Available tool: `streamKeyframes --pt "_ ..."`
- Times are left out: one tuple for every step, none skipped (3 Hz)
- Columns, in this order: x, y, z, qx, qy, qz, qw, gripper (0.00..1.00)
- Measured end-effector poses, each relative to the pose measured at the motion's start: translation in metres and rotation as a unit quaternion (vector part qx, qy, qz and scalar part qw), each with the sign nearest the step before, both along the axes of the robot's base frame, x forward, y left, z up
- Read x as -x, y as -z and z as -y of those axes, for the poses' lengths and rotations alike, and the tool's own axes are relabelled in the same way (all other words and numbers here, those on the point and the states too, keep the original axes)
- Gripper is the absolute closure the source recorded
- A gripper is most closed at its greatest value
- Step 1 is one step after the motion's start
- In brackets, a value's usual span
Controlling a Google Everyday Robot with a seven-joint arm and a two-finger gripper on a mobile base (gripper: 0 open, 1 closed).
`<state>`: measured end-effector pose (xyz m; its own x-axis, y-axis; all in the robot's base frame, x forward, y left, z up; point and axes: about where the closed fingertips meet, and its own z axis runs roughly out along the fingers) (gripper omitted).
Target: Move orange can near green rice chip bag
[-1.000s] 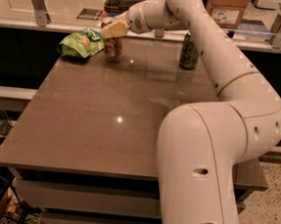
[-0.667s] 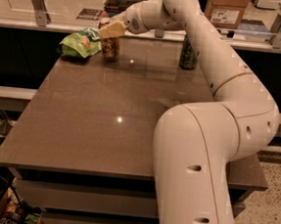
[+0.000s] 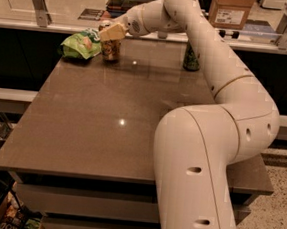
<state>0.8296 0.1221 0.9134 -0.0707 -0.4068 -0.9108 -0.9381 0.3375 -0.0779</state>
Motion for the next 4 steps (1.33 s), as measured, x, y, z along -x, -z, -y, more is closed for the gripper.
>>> streamKeyframes --pt "0.0002 0.0023 -0.0033 0.0 -0.002 -0.002 1.0 0.85" --pt "0.0005 0.0046 -0.0065 0.0 -0.004 -0.003 1.0 0.62" --pt "0.0007 0.0071 -0.01 0.001 -0.006 -0.005 1.0 0.38" --pt "0.001 0.0094 -0.0132 0.001 -0.008 -0.007 0.9999 0.15"
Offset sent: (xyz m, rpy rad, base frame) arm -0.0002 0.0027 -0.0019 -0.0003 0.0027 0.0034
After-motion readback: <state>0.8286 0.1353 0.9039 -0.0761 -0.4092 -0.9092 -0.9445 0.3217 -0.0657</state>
